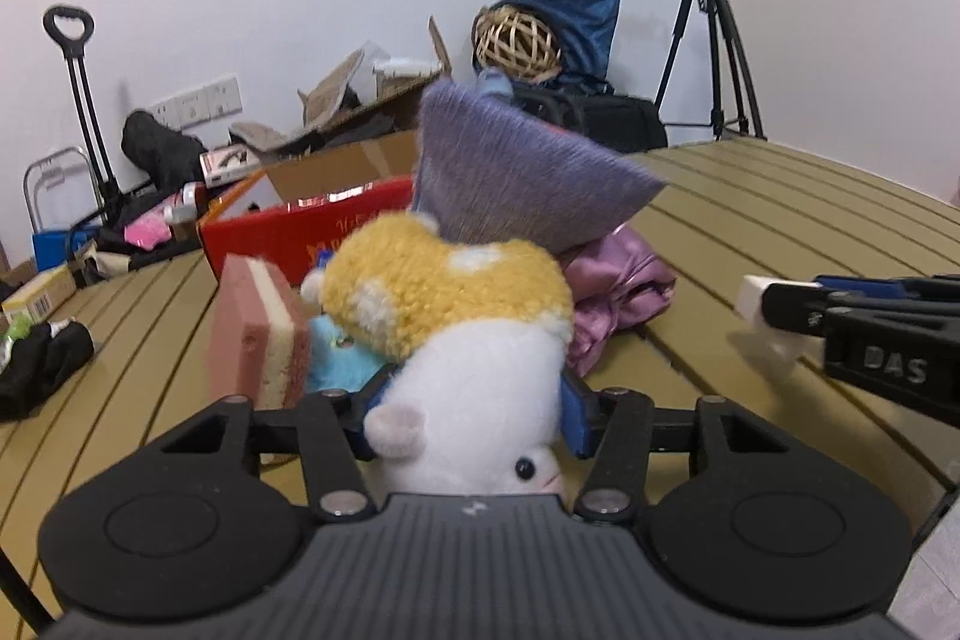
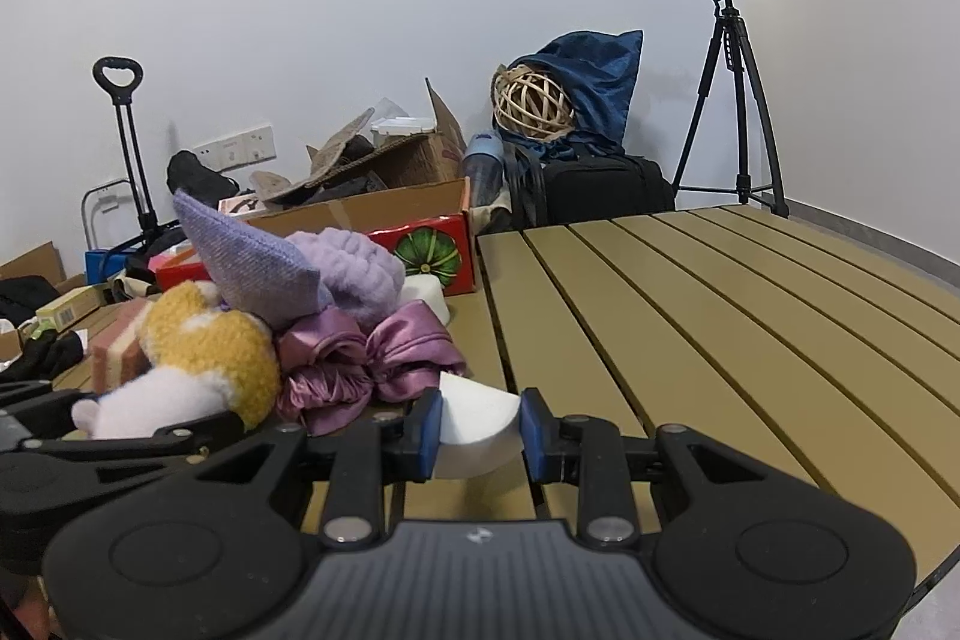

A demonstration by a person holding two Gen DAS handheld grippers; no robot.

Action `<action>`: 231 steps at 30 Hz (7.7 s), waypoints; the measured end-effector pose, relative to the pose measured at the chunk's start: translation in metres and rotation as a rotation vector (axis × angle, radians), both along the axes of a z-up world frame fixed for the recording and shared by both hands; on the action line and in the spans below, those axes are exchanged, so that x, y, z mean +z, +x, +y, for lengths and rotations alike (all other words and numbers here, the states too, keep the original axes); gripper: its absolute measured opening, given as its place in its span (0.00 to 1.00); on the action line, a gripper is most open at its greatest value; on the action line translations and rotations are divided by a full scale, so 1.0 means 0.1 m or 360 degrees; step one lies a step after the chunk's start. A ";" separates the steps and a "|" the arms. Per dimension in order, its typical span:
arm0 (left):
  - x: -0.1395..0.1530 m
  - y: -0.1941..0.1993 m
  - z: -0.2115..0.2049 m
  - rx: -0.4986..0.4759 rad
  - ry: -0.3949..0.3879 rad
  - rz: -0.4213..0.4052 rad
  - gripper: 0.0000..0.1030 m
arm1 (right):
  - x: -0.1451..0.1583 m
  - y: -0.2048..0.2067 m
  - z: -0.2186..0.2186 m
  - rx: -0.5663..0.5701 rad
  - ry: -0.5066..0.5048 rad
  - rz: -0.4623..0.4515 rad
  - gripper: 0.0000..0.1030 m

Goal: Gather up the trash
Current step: 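Close the left gripper on the white-and-yellow plush toy, then carry the plush toy in the left gripper while the right gripper carries the wedge to the bin, then open the right gripper over the black bin to drop the wedge, then lower the left gripper into the bin and release the plush toy, then raise both grippers out of the bin back toward the table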

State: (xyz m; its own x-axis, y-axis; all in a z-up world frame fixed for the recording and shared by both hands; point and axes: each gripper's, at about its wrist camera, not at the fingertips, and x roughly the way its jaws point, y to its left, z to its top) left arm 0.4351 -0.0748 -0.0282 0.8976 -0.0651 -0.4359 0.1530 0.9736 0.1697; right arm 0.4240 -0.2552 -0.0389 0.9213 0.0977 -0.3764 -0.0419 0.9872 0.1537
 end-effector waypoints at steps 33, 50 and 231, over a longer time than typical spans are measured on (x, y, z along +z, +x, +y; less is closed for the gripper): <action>0.44 -1.19 0.24 0.0095 -0.0145 -0.0214 0.50 | 0.33 -0.58 -0.32 0.0143 0.0129 -0.0118 0.26; 0.45 -1.84 0.60 0.0159 -0.0228 -0.0239 0.50 | 0.31 -1.30 -0.21 0.0309 0.0072 -0.0129 0.26; -1.48 -1.37 0.48 0.0336 -0.0129 0.0712 1.00 | -1.12 -1.27 0.03 0.0029 -0.0038 0.0727 1.00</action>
